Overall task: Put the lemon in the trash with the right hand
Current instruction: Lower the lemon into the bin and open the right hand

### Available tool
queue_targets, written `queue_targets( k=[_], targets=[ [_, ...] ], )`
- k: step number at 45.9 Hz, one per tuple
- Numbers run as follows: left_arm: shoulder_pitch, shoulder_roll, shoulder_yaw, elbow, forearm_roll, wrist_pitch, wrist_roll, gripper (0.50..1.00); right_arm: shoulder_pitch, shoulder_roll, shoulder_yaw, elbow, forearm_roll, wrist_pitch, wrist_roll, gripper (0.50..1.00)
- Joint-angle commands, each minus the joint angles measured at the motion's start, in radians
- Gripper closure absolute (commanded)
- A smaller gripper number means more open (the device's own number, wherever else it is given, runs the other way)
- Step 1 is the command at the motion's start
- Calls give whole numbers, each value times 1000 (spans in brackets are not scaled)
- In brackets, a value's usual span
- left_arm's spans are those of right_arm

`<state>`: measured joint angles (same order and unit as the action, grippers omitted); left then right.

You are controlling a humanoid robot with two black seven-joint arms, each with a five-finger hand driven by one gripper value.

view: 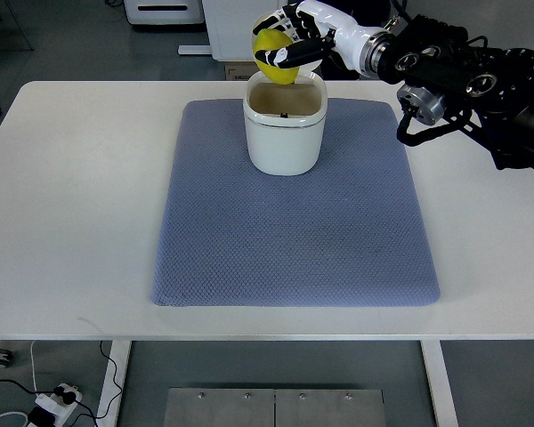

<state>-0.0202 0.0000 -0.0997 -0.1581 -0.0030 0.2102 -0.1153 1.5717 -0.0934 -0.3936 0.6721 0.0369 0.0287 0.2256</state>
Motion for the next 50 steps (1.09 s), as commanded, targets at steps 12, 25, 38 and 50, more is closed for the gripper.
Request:
queue_targets(
  k=[12, 25, 38, 50],
  targets=[
    [0, 0, 0, -1, 0, 0, 0, 500, -58, 34, 28, -59, -31, 2, 14, 1000],
    [0, 0, 0, 0, 0, 0, 0, 500, -96, 60, 28, -94, -38, 2, 34, 1000],
    [0, 0, 0, 0, 0, 0, -1, 500, -125, 72, 27, -120, -48, 0, 40, 1000],
    [0, 0, 0, 0, 0, 0, 0, 500, -139, 81, 27, -138, -48, 0, 40, 942]
  ],
)
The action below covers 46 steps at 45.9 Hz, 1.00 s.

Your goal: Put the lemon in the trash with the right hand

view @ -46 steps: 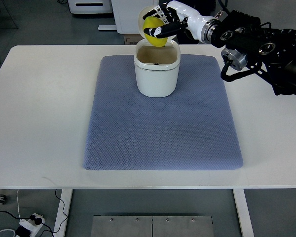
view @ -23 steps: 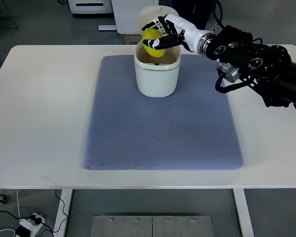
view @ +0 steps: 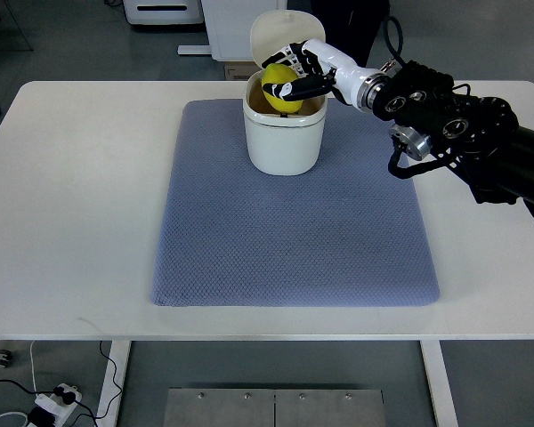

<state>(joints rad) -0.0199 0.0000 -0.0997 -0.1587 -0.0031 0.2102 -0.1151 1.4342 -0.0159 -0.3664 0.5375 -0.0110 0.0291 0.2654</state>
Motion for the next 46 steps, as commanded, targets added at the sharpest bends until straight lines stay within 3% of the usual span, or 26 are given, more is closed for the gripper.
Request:
queue_targets(
  k=[1, 6, 14, 20, 28, 36, 46],
  targets=[
    [0, 0, 0, 1, 0, 0, 0, 500, -1, 4, 0, -5, 0, 0, 0, 913],
    [0, 0, 0, -1, 0, 0, 0, 500, -8, 4, 1, -8, 0, 0, -2, 852],
    [0, 0, 0, 1, 0, 0, 0, 500, -9, 4, 1, -11, 0, 0, -2, 714],
    [0, 0, 0, 1, 0, 0, 0, 500, -9, 2, 1, -11, 0, 0, -2, 680],
    [0, 0, 0, 1, 0, 0, 0, 500, -9, 4, 1, -10, 0, 0, -2, 678],
    [0, 0, 0, 1, 0, 0, 0, 500, -8, 4, 6, -10, 0, 0, -2, 781],
    [0, 0, 0, 1, 0, 0, 0, 500, 6, -1, 6, -8, -6, 2, -3, 816]
  ],
)
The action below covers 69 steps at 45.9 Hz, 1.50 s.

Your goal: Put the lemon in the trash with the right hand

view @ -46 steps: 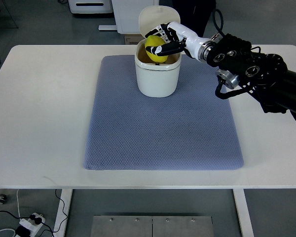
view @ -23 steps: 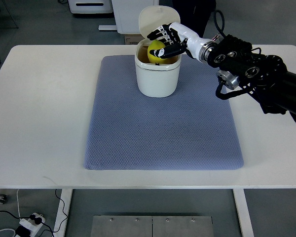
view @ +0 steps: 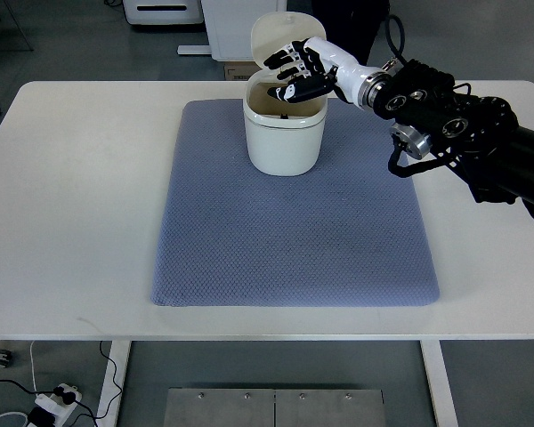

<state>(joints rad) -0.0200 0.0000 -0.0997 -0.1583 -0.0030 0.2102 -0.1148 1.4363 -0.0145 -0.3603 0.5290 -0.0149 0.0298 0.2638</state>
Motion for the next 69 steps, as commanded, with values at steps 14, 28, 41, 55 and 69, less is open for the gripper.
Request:
queue_targets(
  k=[14, 28, 41, 55, 69],
  targets=[
    [0, 0, 0, 0, 0, 0, -2, 500, 39, -56, 0, 23, -5, 42, -2, 852],
    [0, 0, 0, -1, 0, 0, 0, 500, 56, -120, 0, 89, -36, 58, 5, 917],
    [0, 0, 0, 0, 0, 0, 0, 500, 52, -197, 0, 177, -83, 58, 41, 948],
    [0, 0, 0, 0, 0, 0, 0, 500, 38, -311, 1, 180, -83, 91, 46, 923],
    [0, 0, 0, -1, 0, 0, 0, 500, -43, -381, 118, 172, -83, 101, 37, 639]
  ],
)
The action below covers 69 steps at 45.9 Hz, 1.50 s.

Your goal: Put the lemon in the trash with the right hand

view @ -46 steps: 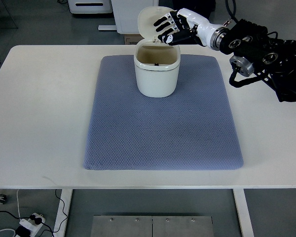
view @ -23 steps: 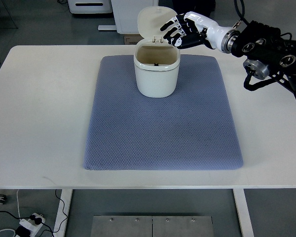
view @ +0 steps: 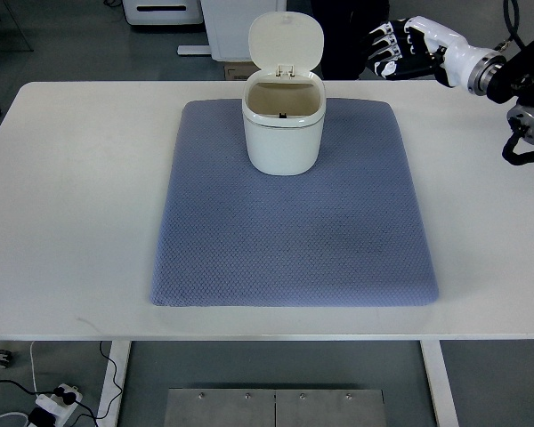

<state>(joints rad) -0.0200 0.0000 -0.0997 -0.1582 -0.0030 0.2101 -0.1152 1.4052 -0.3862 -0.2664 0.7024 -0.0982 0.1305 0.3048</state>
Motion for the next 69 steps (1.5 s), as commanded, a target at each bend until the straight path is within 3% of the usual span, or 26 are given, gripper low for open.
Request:
queue_targets(
  k=[1, 3, 7, 22, 40, 45, 54, 69],
  targets=[
    [0, 0, 0, 0, 0, 0, 0, 500, -17, -11, 32, -1, 0, 0, -4, 601],
    [0, 0, 0, 0, 0, 0, -1, 500, -28, -14, 52, -1, 0, 0, -6, 526],
    [0, 0, 0, 0, 0, 0, -1, 500, -57, -13, 107, -3, 0, -5, -10, 502],
    [0, 0, 0, 0, 0, 0, 0, 500, -140, -8, 268, -34, 0, -14, -4, 500],
    [0, 0, 0, 0, 0, 0, 0, 500, -331, 21, 631, -87, 8, -12, -3, 500],
    [0, 0, 0, -1, 0, 0, 0, 500, -351, 20, 690, -87, 3, -2, -32, 500],
    [0, 0, 0, 0, 0, 0, 0, 500, -374, 43, 798, -110, 5, 0, -145, 500],
    [0, 0, 0, 0, 0, 0, 0, 500, -442, 153, 980, -158, 2, 1, -135, 500]
  ],
)
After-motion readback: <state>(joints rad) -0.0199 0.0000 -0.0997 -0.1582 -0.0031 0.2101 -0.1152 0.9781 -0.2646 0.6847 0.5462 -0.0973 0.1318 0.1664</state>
